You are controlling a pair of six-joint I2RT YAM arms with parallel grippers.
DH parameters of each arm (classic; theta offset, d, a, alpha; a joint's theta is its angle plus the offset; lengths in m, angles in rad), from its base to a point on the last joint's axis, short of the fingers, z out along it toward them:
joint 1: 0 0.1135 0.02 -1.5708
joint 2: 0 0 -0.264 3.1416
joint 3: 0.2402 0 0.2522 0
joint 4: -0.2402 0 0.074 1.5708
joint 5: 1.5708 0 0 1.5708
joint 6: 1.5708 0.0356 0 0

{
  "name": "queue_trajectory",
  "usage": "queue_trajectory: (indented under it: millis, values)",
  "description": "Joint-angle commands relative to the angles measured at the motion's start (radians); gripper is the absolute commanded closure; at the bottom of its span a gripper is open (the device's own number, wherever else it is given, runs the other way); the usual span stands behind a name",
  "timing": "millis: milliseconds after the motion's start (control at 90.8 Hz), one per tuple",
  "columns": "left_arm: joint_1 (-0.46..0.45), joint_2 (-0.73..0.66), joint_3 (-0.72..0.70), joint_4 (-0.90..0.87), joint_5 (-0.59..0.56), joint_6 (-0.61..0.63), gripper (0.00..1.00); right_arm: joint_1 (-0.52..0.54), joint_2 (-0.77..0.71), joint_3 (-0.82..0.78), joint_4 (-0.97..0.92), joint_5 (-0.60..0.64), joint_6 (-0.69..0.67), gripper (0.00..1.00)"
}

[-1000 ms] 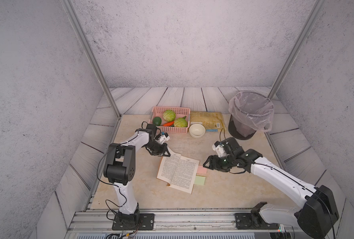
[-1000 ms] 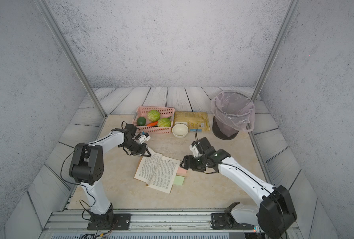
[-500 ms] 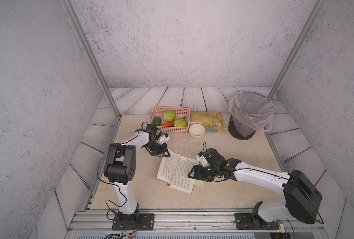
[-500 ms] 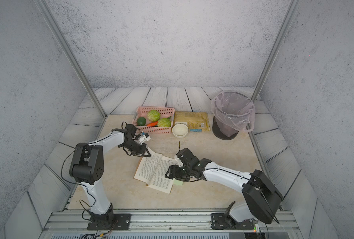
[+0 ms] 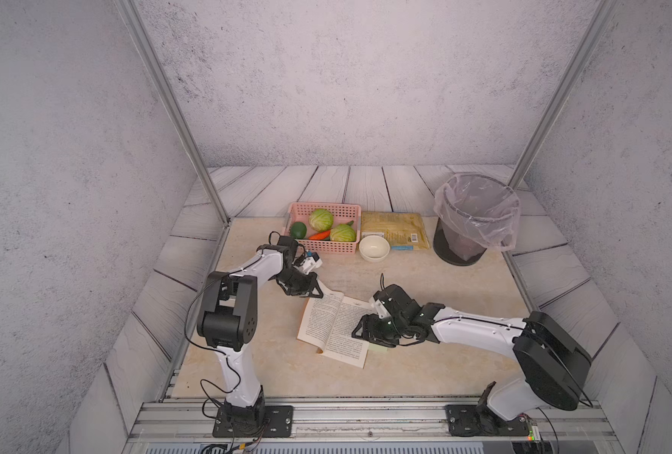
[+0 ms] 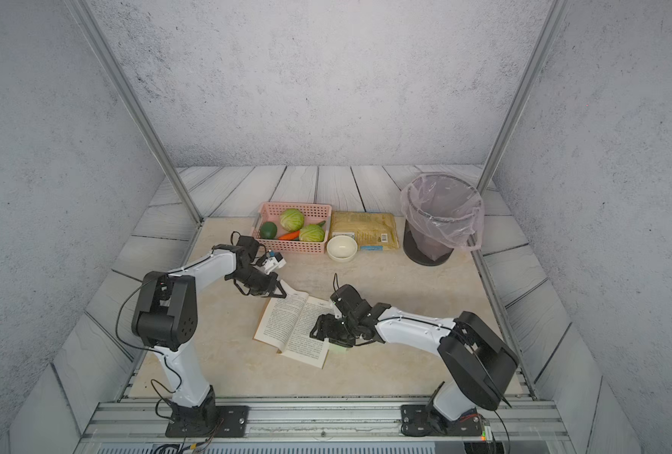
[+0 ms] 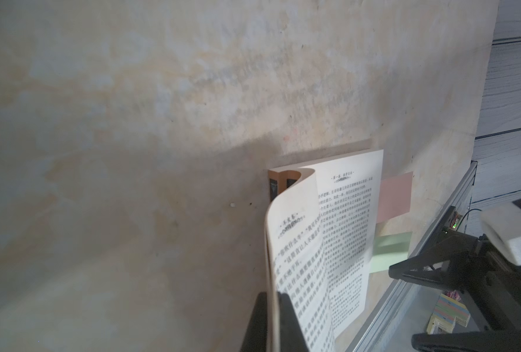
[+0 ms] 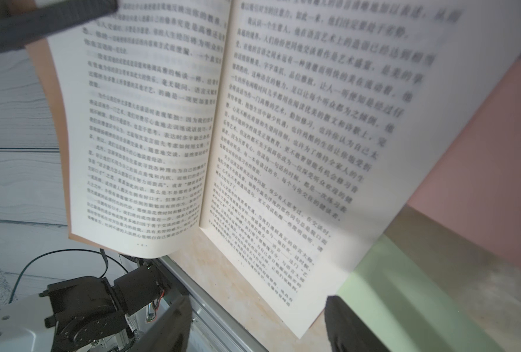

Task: Peel off the used sticky note
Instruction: Turn the page of the book at the center of the board.

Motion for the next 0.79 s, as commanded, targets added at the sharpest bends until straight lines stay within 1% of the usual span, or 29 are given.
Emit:
queue_trajectory:
  millis: [0, 341, 782]
  values:
    - [0.006, 0.025, 0.001, -0.007, -0.020, 0.019, 1.00, 0.009, 0.018, -0.016, 0.018, 0.017, 0.018, 0.27]
    - [0.006, 0.024, 0.002, -0.009, -0.016, 0.019, 1.00, 0.018, 0.050, -0.038, 0.040, 0.026, 0.028, 0.27]
    - [0.006, 0.022, 0.002, -0.009, -0.010, 0.017, 1.00, 0.020, 0.088, -0.023, 0.065, 0.020, 0.030, 0.27]
